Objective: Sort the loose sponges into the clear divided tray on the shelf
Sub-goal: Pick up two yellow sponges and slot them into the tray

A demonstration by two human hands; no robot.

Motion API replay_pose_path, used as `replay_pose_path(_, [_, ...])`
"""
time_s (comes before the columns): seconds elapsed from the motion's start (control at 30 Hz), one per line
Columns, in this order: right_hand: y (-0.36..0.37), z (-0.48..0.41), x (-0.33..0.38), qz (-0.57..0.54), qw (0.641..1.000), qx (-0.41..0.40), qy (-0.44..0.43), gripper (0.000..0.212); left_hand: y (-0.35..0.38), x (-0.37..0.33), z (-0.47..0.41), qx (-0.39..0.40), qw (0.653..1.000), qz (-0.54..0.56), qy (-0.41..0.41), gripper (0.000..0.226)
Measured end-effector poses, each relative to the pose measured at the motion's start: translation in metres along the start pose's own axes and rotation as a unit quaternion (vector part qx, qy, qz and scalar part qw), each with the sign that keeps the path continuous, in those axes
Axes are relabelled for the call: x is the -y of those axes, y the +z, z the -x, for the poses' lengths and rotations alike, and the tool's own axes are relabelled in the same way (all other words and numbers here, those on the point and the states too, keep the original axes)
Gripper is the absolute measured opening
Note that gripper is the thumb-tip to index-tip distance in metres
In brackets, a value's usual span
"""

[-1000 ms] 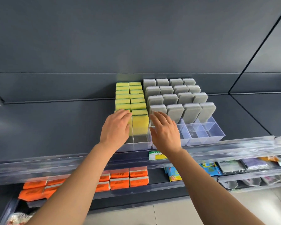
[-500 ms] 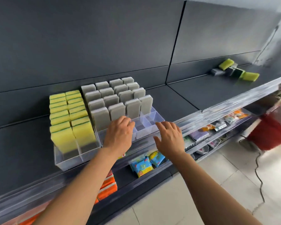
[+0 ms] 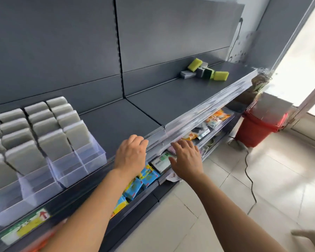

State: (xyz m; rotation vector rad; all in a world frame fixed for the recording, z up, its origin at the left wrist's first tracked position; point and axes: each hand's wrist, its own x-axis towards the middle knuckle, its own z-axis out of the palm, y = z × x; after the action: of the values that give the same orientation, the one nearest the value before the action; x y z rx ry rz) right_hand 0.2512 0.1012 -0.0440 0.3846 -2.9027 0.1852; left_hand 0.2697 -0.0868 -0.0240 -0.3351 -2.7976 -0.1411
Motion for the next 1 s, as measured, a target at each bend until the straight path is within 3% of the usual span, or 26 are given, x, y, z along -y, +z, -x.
replay_pose_path(0.5, [0.000,-0.078,-0.187,-0.001,0.997,-0.014,0.079,0.045,0.078,-0.112,-0.171,0.011,0.999,0.021,0.048,0.030])
replay_pose_path(1.0, [0.011,-0.256,-0.328,0.019,0.994,-0.025,0.102,0.041,0.147,-0.149,-0.395,0.008,0.996,0.058,0.065,0.030])
